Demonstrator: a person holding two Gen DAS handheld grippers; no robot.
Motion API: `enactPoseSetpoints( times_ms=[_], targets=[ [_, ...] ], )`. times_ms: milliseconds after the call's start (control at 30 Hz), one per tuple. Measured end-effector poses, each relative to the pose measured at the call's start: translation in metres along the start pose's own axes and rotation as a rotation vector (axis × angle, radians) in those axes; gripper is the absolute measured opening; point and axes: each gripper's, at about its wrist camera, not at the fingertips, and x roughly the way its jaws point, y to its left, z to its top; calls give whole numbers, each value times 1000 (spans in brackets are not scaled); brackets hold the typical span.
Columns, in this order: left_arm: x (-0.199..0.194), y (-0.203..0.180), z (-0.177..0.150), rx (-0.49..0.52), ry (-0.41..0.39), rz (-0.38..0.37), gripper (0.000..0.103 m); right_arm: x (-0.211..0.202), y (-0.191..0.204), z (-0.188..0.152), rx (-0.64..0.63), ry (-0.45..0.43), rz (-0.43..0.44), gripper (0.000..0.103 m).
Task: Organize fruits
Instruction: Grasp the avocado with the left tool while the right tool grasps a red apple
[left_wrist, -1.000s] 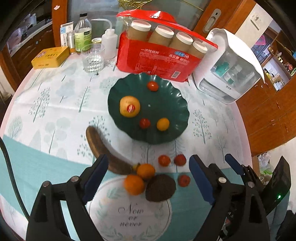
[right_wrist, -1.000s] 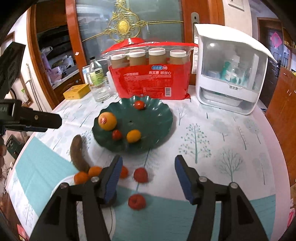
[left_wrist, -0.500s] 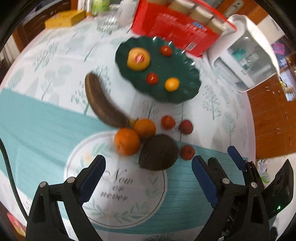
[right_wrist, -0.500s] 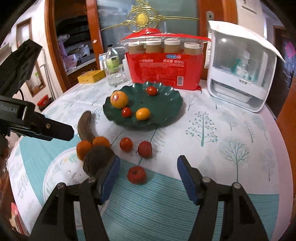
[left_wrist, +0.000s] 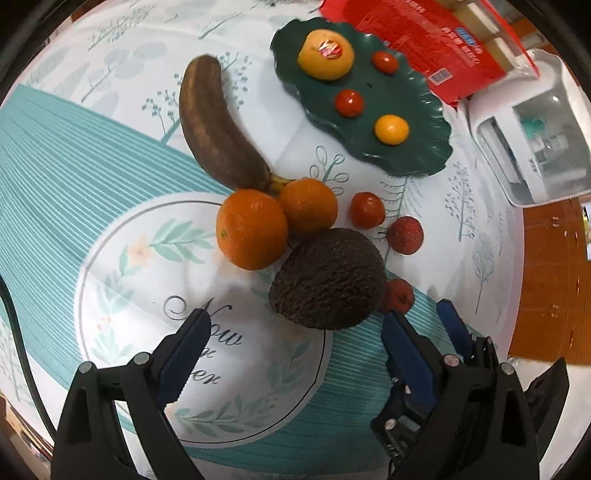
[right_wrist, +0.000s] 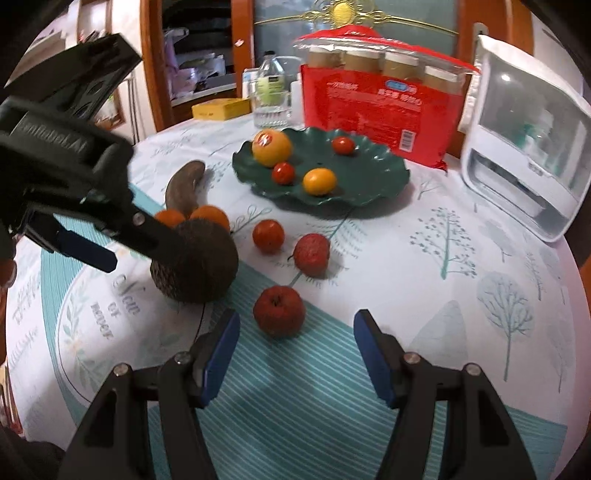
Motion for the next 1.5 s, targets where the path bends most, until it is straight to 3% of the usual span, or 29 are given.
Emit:
enactPoseSetpoints(
  times_ms=[467,633,733,1067,1500],
  targets=[
    [27,-21,14,-4,-7,55,93,21,-8,-2,9,4,82,63],
    [33,-24,17,2,-3,67,83,26,-3,-1,-3,20,99,56],
    [35,-26,17,8,-2,42,72,26,-1,-1,-12,25,104,52],
    [34,-26,17,30,-5,41,71,27,0,-1,-4,26,104,34],
    [12,-18,2,45,3,32,71,19,-2,2,8,20,52,33]
  ],
)
